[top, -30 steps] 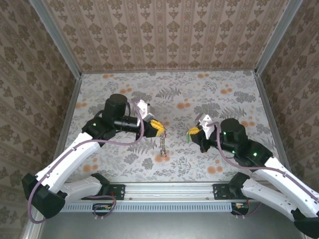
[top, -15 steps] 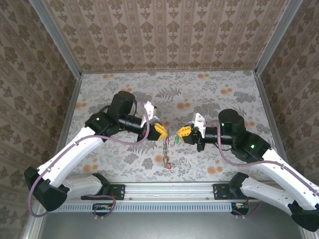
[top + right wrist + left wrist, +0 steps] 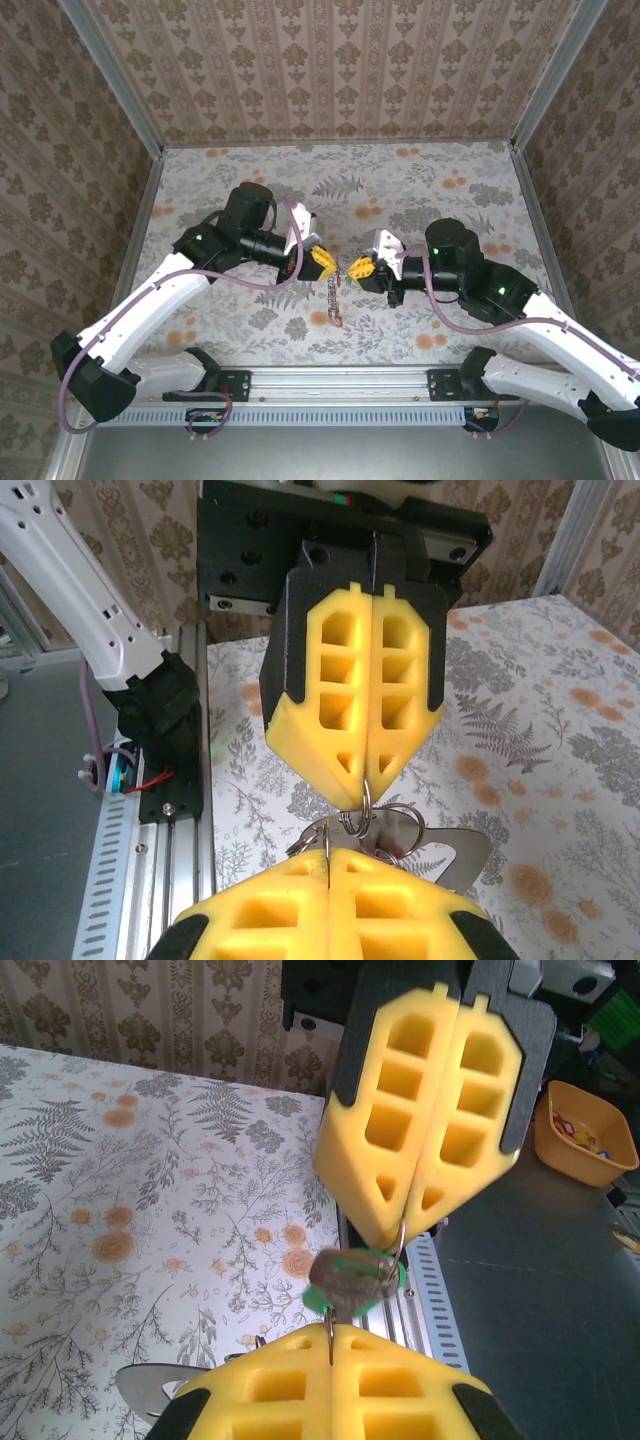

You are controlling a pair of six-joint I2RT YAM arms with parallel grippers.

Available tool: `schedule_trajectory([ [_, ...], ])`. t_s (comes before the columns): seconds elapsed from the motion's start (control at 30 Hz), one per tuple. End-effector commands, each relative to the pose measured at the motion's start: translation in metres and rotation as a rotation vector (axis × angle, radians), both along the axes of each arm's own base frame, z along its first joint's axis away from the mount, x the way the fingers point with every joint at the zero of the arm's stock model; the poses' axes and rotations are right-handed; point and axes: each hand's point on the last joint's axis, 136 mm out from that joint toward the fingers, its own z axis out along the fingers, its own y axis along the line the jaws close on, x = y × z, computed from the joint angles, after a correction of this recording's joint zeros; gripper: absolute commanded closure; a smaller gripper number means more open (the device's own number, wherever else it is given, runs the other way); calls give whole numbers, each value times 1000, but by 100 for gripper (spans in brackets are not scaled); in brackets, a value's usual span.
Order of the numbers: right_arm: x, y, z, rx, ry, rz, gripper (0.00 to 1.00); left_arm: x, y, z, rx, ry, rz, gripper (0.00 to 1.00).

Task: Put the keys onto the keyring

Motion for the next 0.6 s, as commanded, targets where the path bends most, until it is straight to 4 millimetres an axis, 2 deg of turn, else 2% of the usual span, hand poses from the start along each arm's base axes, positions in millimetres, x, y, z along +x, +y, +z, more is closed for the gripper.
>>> schedule_trajectory([
  [0.0,6,-1,12,0,-54,-36,100,-4,1,10,-45,-47,-22,100],
  [0.27,15,0,13,-2,-93,-80,100,-5,1,9,-49,-45,-25,100],
  [0.57,15,5,11,6,-84,-66,100,-4,1,11,-53,-43,-25,100],
])
